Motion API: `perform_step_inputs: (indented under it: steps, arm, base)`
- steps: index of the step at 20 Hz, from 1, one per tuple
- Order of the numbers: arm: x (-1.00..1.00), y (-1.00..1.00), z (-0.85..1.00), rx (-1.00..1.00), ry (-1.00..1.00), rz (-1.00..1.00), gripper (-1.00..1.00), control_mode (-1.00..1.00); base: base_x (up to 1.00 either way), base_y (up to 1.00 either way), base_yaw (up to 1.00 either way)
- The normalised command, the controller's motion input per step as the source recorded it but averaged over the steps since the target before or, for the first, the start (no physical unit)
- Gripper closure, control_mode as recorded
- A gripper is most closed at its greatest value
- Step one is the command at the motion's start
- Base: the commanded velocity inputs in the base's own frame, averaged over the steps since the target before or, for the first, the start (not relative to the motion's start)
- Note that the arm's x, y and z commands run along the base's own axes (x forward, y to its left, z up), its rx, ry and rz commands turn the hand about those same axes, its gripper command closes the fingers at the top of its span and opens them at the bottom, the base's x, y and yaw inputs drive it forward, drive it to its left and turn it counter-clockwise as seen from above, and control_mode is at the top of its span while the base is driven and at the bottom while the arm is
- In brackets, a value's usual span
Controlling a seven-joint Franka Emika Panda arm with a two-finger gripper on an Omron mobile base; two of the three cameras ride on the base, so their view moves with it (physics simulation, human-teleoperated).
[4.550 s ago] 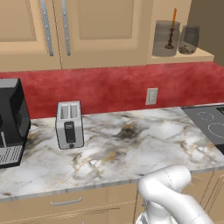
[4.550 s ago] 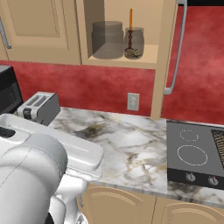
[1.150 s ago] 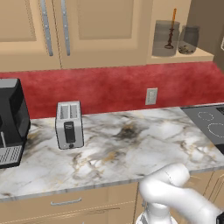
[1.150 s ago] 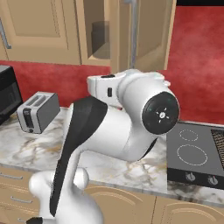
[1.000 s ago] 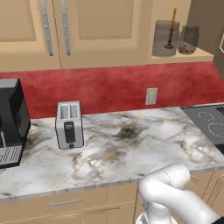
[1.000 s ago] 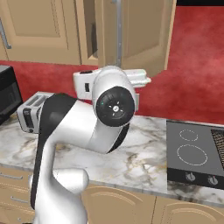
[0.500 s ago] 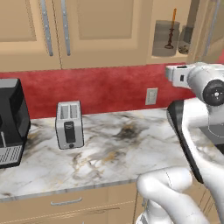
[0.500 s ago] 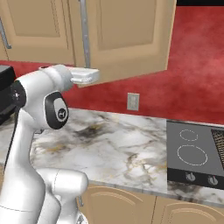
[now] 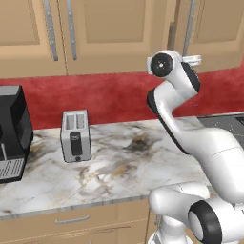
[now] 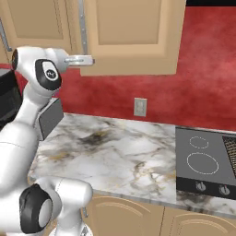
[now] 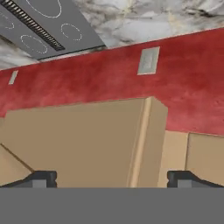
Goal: Pick the jar and jar from the dining table and place them in the open cabinet. Close the cabinet after placing the objects.
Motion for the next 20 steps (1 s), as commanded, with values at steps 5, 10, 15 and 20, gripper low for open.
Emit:
perform_step_inputs:
  steps: [5,10,15,20]
  arm:
    - [1.0,-0.17,0.01,0.0,0.31,0.09,-1.0,-1.0]
    - [1.0,-0.17,-0.02,0.0,0.11,0.13,-1.0,-1.0]
    - [0.78,-0.11,-0.29,0.0,-0.09,0.2,-1.0,-1.0]
    - [-0.07,-0.3,-0.73,0.09,-0.57,0.12,-1.0,-1.0]
  base:
    - [0.0,0.0,0.0]
    - [0.0,0.0,0.0]
    - [0.0,0.0,0.0]
    - [0.0,0.0,0.0]
